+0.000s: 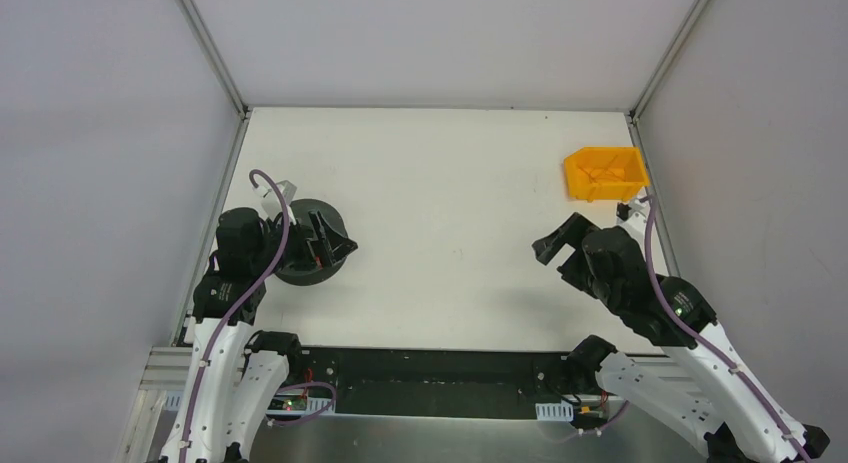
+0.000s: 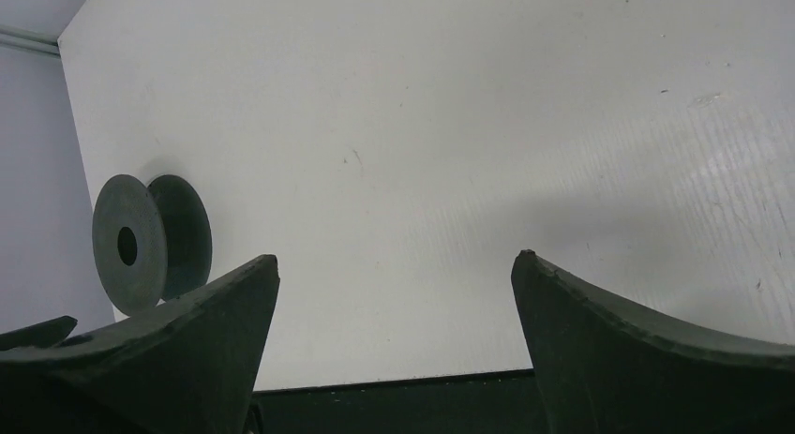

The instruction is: Wrap the cables

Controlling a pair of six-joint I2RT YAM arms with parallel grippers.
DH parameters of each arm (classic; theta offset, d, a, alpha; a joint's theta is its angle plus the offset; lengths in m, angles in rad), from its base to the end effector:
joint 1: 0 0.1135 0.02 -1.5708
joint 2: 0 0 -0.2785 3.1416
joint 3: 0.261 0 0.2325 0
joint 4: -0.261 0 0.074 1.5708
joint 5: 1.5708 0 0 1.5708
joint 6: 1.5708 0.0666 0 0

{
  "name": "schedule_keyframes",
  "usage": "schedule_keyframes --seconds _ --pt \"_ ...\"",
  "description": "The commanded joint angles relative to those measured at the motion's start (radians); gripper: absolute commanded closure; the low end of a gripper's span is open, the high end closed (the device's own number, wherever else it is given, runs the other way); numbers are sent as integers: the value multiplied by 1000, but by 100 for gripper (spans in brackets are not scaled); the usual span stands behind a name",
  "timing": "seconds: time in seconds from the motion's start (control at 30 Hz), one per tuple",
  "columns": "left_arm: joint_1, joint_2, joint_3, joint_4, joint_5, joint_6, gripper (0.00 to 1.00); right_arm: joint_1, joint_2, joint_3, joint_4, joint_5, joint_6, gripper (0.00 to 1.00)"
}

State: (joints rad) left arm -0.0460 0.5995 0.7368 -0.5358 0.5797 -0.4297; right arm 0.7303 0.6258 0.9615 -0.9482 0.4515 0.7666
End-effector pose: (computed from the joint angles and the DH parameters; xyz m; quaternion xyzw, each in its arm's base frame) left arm 0.1221 -0.0421 0.3105 0.0030 0.8138 -0.3563 0.4591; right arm 0.0910 0.0425 0.3303 0.1189 0.8629 0.1602 0.4644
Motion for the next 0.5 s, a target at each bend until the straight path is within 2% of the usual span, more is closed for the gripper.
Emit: schedule_keyframes --seconds 0.0,0.17,0.33,0.47 --pt "0 -9 10 31 49 -14 1 4 36 64 40 50 -28 1" --pt "0 -14 7 31 38 -15 1 3 74 101 93 90 -86 1" --pt "0 -4 11 29 42 -12 1 3 84 111 207 157 -324 1" --pt "0 -3 12 23 45 -11 1 -1 147 114 299 378 -504 1"
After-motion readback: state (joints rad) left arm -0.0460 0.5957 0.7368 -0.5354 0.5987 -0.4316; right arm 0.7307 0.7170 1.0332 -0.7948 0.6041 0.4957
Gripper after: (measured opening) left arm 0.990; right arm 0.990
